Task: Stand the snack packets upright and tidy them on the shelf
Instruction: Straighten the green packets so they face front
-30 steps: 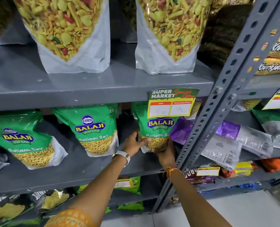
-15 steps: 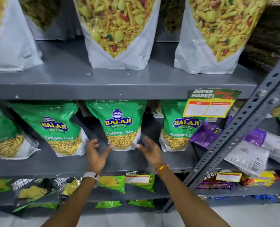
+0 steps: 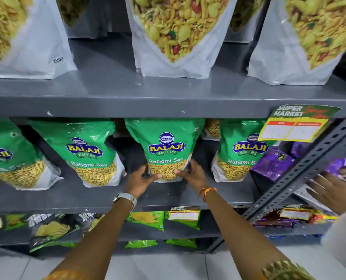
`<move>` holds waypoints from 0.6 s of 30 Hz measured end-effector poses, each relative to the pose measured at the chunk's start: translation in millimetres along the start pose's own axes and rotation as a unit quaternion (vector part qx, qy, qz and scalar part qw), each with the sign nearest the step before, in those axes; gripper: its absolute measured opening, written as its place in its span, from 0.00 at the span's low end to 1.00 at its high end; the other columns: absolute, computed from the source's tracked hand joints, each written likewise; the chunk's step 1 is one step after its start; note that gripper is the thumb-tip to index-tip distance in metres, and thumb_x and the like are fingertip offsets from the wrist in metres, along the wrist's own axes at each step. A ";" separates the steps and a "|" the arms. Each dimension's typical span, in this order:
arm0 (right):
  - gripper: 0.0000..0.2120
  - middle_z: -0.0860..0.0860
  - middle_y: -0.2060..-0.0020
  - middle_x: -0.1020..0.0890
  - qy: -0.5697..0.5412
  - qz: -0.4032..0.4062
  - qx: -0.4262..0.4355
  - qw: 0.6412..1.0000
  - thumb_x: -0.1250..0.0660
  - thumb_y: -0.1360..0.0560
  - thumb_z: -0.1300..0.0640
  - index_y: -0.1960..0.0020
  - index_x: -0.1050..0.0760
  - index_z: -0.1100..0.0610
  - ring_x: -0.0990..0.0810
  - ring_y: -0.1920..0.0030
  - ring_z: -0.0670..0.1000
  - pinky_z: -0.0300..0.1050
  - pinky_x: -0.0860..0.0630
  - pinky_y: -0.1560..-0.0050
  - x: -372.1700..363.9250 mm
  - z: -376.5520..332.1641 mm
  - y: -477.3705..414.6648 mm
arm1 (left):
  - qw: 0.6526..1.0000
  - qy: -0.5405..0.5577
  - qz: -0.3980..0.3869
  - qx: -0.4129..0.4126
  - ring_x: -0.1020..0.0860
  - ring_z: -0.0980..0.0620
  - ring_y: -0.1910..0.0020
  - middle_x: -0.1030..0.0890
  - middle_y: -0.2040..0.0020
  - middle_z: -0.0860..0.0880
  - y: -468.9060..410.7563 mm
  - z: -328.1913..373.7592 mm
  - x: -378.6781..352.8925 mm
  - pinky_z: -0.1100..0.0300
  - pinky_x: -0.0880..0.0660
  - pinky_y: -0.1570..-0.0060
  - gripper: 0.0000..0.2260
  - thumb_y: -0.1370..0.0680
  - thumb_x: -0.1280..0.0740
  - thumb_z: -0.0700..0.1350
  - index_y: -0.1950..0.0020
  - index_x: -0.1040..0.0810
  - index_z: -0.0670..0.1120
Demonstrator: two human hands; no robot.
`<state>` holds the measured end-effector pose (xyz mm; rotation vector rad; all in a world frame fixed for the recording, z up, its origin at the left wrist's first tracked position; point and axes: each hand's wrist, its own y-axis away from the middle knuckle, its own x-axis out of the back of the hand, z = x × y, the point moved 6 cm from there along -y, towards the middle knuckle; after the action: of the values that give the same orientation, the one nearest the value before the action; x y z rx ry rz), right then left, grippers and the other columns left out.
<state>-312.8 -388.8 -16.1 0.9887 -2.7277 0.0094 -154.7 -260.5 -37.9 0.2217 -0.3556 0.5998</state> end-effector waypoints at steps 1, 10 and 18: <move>0.26 0.59 0.40 0.21 -0.002 -0.002 0.003 1.000 0.27 0.31 0.62 0.36 0.31 0.61 0.24 0.39 0.58 0.58 0.26 0.38 0.5 0.9 1.6 | 1.000 0.004 0.001 -0.004 0.21 0.50 0.43 0.17 0.45 0.50 1.7 0.4 -0.8 0.51 0.26 0.42 0.30 0.41 0.31 0.67 0.45 0.23 0.53; 0.20 0.48 0.46 0.21 -0.026 0.040 0.039 0.998 0.26 0.32 0.57 0.44 0.30 0.49 0.23 0.42 0.51 0.28 0.25 0.54 0.8 -3.9 18.8 | 0.999 -0.039 -0.010 0.005 0.22 0.48 0.41 0.19 0.40 0.49 10.6 5.2 -2.5 0.49 0.27 0.39 0.30 0.35 0.31 0.63 0.37 0.26 0.52; 0.16 0.52 0.58 0.23 0.149 0.058 0.188 0.969 0.32 0.30 0.42 0.56 0.26 0.54 0.26 0.56 0.49 0.43 0.27 0.56 -69.9 -16.1 69.5 | 0.958 0.029 0.272 -0.083 0.29 0.52 0.65 0.28 0.66 0.49 79.8 -22.2 64.8 0.53 0.31 0.62 0.09 0.28 0.34 0.57 0.62 0.28 0.55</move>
<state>-301.3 -289.7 -11.0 0.8322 -2.5436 0.6632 -145.8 -156.5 -25.1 -0.0616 -0.4105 1.1110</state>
